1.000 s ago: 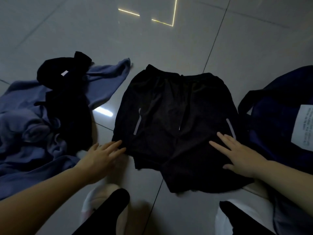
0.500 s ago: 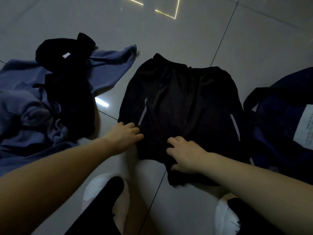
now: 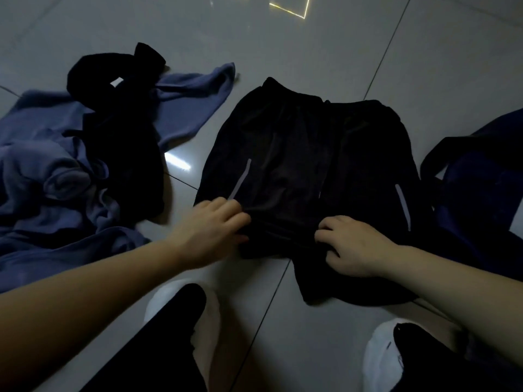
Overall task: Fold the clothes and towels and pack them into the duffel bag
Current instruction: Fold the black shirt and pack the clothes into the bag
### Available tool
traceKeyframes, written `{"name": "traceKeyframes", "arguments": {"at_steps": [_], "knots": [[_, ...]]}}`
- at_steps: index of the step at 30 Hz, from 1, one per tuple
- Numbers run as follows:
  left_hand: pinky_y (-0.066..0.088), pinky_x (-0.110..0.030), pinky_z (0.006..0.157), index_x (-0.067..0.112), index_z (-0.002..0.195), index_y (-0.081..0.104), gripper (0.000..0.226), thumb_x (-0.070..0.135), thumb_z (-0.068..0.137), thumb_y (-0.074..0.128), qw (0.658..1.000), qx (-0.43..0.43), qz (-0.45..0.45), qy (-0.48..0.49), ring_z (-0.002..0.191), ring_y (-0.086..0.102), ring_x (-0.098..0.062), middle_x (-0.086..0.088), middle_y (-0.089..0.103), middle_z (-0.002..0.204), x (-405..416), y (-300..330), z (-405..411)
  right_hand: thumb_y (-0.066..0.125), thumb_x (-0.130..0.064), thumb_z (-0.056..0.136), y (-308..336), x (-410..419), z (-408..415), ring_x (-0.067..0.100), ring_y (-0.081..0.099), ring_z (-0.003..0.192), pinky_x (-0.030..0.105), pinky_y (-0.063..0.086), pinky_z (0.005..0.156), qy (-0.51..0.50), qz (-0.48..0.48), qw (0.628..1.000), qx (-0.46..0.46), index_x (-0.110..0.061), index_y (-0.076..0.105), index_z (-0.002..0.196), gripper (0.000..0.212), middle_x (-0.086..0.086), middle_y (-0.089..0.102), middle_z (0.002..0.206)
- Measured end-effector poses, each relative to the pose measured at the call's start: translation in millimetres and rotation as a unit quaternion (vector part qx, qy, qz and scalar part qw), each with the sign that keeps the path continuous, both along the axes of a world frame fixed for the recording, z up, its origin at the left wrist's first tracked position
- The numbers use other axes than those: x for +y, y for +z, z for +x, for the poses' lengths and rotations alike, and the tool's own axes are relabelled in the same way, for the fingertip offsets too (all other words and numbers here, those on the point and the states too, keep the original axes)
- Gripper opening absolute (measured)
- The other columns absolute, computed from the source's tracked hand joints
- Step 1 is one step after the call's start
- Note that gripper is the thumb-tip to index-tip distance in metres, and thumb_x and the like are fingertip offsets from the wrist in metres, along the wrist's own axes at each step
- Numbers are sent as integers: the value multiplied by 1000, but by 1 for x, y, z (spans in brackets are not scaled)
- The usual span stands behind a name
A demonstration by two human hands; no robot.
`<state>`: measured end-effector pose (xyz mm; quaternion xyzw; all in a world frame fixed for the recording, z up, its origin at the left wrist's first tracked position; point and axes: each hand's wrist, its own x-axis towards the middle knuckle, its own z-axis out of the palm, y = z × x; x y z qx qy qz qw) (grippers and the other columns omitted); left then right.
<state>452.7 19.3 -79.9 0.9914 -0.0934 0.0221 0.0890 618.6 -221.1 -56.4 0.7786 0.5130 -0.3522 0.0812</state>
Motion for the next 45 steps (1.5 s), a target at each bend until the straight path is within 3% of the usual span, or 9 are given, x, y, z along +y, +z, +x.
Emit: {"name": "traceKeyframes", "arguments": {"at_steps": [5, 14, 20, 24, 27, 34, 37, 41, 45], "knots": [[39, -27, 55, 20, 86, 65, 31, 47, 73, 59, 991, 74, 77, -77, 66, 55, -20, 0, 60, 81, -32, -11, 5, 43, -66, 88, 0, 11, -13, 21, 47, 112, 35, 49, 87, -47, -23, 998, -43, -19, 59, 114, 56, 1, 47, 120], [37, -22, 42, 15, 59, 57, 19, 13, 60, 76, 983, 96, 86, -132, 40, 48, -20, 0, 51, 50, -19, -8, 7, 62, -47, 87, -7, 6, -20, 21, 41, 120, 30, 47, 91, -86, 6, 996, -27, -15, 54, 110, 41, 3, 43, 124], [33, -20, 35, 17, 70, 56, 12, 24, 75, 48, 990, 96, 28, 97, 42, 57, -23, -2, 58, 57, 34, -3, -44, 73, -47, 77, -9, -4, -13, 20, 40, 123, 31, 51, 85, -80, 4, 996, -35, -25, 22, 138, 83, 2, 35, 131], [26, -27, 49, 12, 79, 57, 13, 18, 80, 68, 924, 135, 8, 357, 56, 60, -33, -10, 64, 67, 66, 0, -77, 67, -48, 82, -10, -16, -9, 26, 9, 144, 30, 47, 97, -30, -39, 996, -71, -28, -5, 152, 102, 6, 4, 153], [29, -31, 56, 10, 88, 60, 15, 23, 85, 67, 895, 157, -16, 418, 74, 61, -36, -12, 65, 83, 62, -5, -76, 64, -44, 85, -11, -15, -10, 28, 3, 146, 29, 44, 101, -26, -50, 996, -65, -26, -7, 152, 99, 9, -1, 155], [43, -32, 68, 12, 115, 55, 38, 24, 79, 60, 955, 80, -89, 271, 92, 55, -27, -9, 53, 109, 45, -7, -46, 58, -54, 84, 0, -5, -4, 23, 16, 142, 36, 37, 108, -44, -64, 997, -20, -34, 11, 150, 84, 3, 12, 154], [44, -36, 85, 17, 128, 48, 46, 32, 86, 59, 919, 126, -161, 338, 111, 50, -24, -6, 49, 123, 32, -14, -23, 52, -56, 83, 14, 12, -5, 19, 28, 136, 39, 30, 109, -46, -32, 998, 4, -35, 30, 143, 68, -4, 25, 149], [43, -39, 90, 24, 140, 37, 64, 21, 83, 66, 888, 197, -156, 384, 120, 45, -28, -8, 45, 130, 28, -22, 2, 47, -72, 80, 19, 63, -30, 23, 51, 109, 37, 42, 86, -16, 101, 993, -62, -24, 48, 121, 63, -1, 51, 117], [49, -38, 78, 22, 121, 53, 35, 23, 87, 62, 869, 189, -144, 434, 103, 58, -28, -5, 59, 112, 46, -22, 15, 46, -32, 95, 1, 81, -45, 29, 61, 94, 32, 38, 62, 77, 91, 988, -100, -17, 51, 115, 26, 5, 58, 107]]}}
